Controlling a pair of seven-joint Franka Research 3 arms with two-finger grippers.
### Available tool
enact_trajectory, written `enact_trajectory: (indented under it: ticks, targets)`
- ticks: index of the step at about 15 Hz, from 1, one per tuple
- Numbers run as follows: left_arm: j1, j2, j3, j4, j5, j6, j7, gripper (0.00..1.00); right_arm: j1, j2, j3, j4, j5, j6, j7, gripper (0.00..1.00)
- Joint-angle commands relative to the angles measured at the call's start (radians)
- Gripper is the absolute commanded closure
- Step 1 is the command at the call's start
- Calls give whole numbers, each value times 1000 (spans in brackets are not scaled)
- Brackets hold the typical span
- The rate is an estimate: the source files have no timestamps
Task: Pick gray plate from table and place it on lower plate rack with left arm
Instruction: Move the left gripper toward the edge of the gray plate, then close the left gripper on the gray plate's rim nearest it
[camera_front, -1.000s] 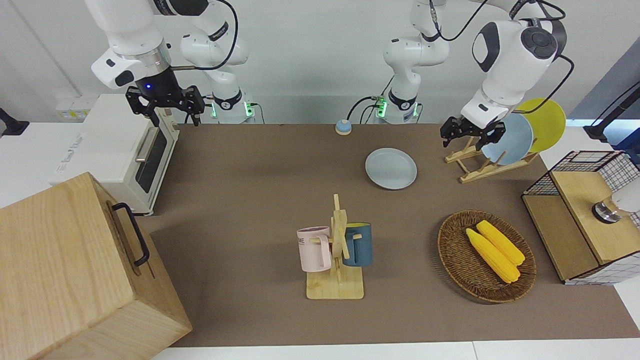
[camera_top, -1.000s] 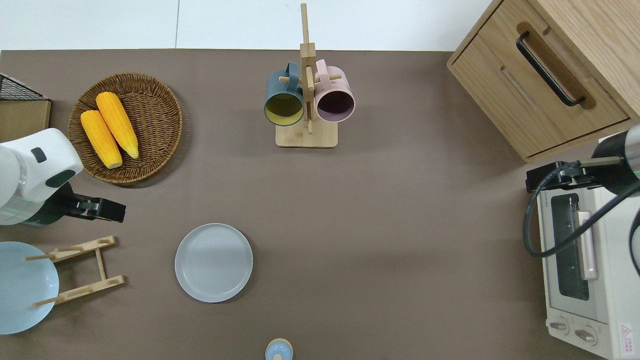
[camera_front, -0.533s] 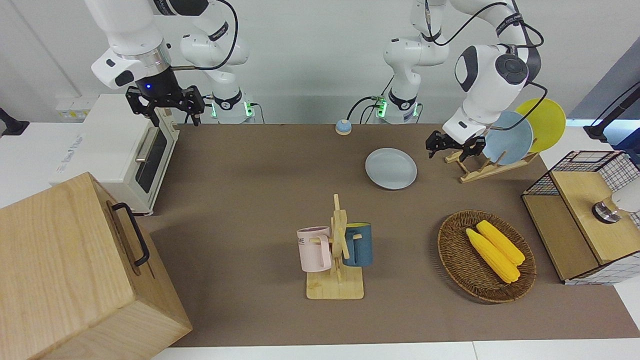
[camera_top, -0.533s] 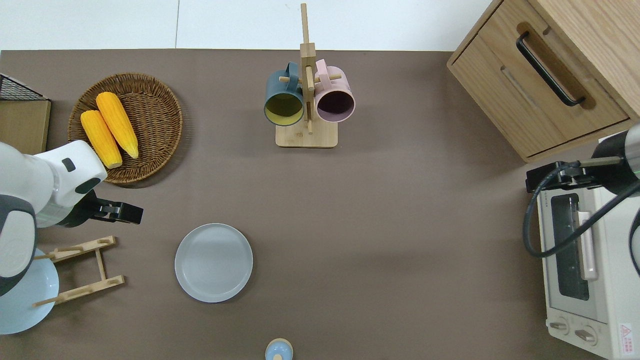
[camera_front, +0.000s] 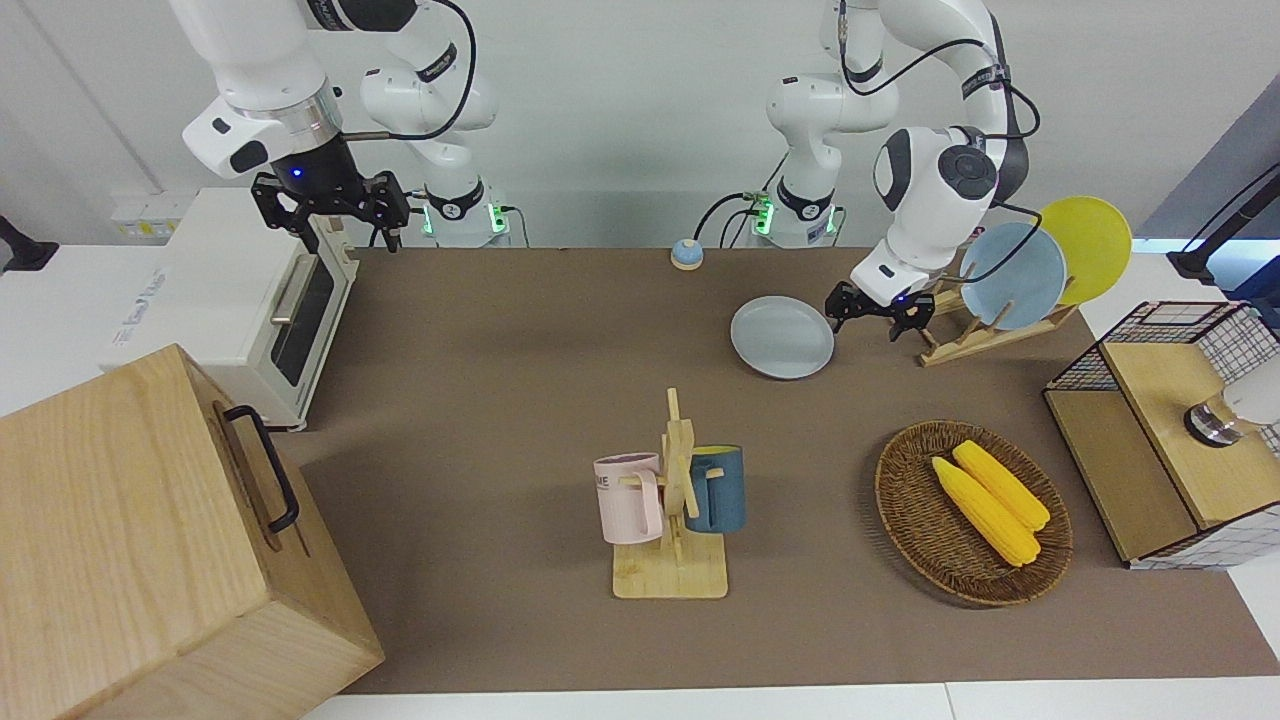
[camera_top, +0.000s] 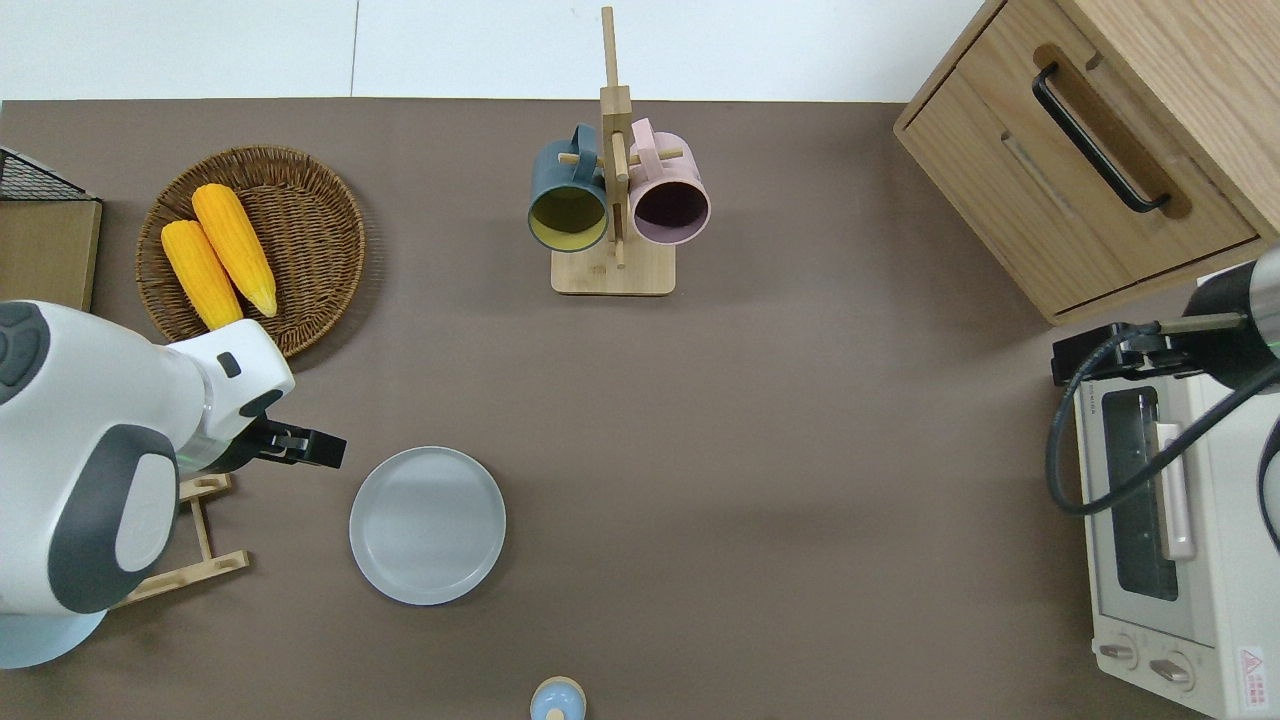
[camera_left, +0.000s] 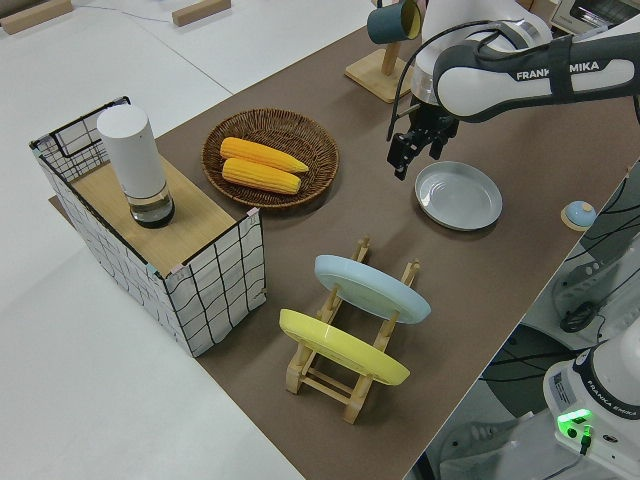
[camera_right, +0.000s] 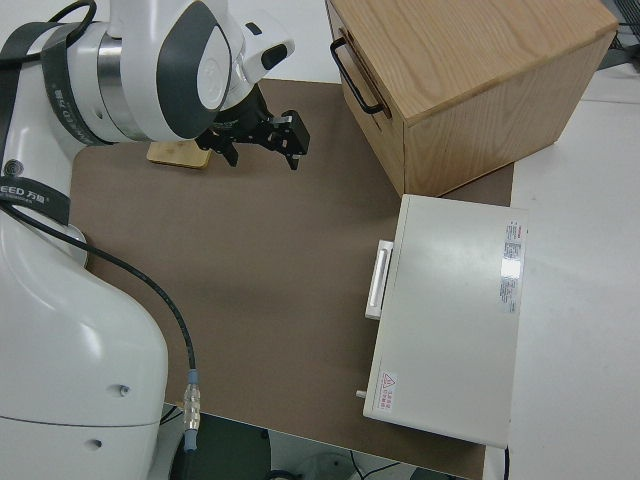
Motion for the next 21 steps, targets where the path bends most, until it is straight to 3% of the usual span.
enact_trajectory:
  ticks: [1,9,21]
  targets:
    - [-20,-49,4,-91,-7,63,-6,7,7,0,-6,6,3,-1,4,17]
    - [-28,-46,4,-238,-2,226,-3,7,7,0,-6,6,3,-1,4,17]
    - [-65,-32,-3,-310,-2,304,-11,7,7,0,-6,6,3,-1,4,17]
